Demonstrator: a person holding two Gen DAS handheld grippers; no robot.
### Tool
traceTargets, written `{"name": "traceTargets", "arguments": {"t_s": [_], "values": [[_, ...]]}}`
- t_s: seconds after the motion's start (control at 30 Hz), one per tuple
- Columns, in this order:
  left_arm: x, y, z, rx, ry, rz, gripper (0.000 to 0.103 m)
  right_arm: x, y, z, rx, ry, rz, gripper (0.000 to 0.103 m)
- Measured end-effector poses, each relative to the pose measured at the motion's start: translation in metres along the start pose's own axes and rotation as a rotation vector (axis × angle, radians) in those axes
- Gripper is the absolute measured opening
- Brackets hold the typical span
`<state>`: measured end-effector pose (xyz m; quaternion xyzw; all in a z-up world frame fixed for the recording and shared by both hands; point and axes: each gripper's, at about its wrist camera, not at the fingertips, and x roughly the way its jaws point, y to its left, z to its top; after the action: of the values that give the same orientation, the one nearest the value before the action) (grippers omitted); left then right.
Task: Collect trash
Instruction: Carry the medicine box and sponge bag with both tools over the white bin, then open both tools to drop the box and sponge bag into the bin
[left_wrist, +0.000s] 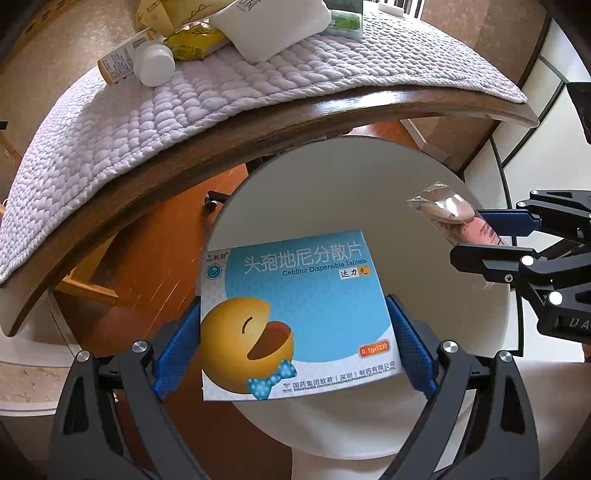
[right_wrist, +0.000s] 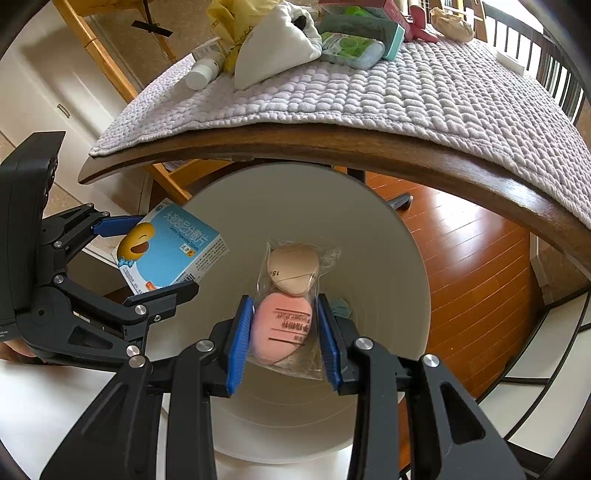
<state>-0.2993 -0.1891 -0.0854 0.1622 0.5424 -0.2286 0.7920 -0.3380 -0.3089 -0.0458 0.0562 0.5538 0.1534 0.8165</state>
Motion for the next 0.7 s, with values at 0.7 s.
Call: {"name": "traceTargets", "arguments": {"t_s": [0.7], "values": [[-0.01, 0.009, 0.002, -0.033, -0.009, -0.008, 0.096, -0.017, -0.013, -0.002, 0.058, -0.036, -0.013, 0.074]]}}
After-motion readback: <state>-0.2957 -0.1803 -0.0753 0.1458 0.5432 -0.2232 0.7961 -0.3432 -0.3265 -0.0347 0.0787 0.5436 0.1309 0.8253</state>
